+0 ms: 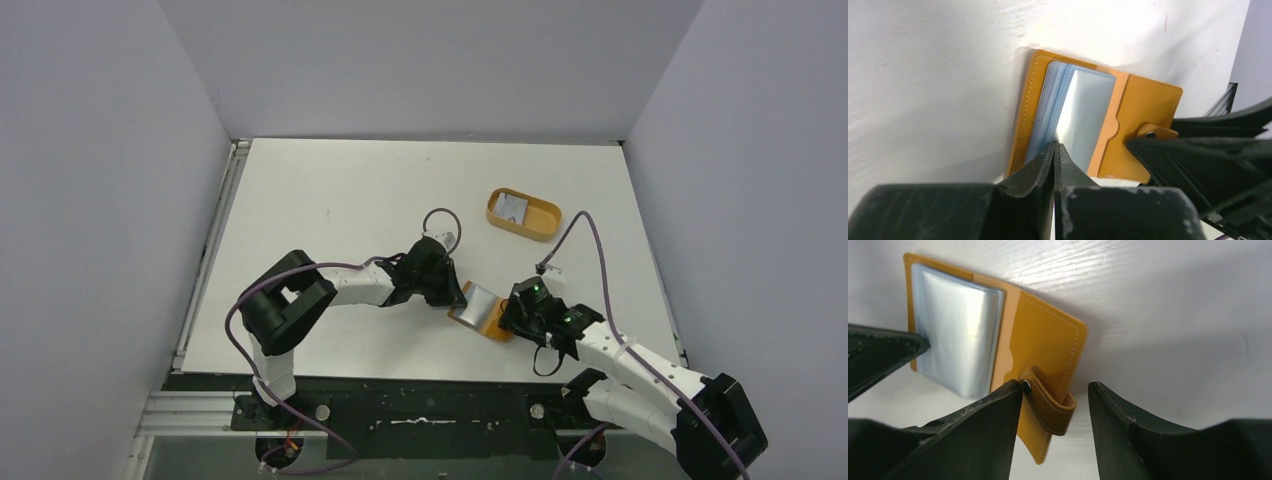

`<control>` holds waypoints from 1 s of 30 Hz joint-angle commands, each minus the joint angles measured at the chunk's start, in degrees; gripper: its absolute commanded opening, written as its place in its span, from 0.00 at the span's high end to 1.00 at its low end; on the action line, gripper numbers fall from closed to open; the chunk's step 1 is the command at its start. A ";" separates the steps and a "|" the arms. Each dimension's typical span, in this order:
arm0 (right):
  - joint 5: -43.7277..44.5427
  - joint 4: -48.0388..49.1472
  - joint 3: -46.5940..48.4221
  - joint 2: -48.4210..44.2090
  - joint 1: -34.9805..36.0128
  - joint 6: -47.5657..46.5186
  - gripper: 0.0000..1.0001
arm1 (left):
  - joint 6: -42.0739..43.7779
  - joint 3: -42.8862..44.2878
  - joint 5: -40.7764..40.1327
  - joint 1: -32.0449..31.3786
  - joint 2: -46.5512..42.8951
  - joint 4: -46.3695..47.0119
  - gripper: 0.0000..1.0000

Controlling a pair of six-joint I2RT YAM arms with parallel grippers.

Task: Put the credit cards into the card holder
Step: Open the card holder at the center of the board.

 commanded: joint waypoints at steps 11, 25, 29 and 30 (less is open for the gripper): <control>11.21 -18.71 18.39 -7.02 13.00 -2.38 0.41 | 1.28 2.54 -3.12 0.03 3.53 -3.13 1.00; 1.99 -5.22 11.26 6.55 8.25 -2.60 0.81 | 0.27 1.17 -2.33 0.33 2.00 -2.66 1.00; 0.81 -2.01 7.01 9.04 3.56 -4.01 0.83 | 0.37 -0.51 -1.36 1.08 -1.12 -1.99 1.00; 0.63 -1.09 6.53 9.69 2.80 -4.42 0.83 | 0.44 -0.91 -1.19 1.34 -2.09 -1.94 0.98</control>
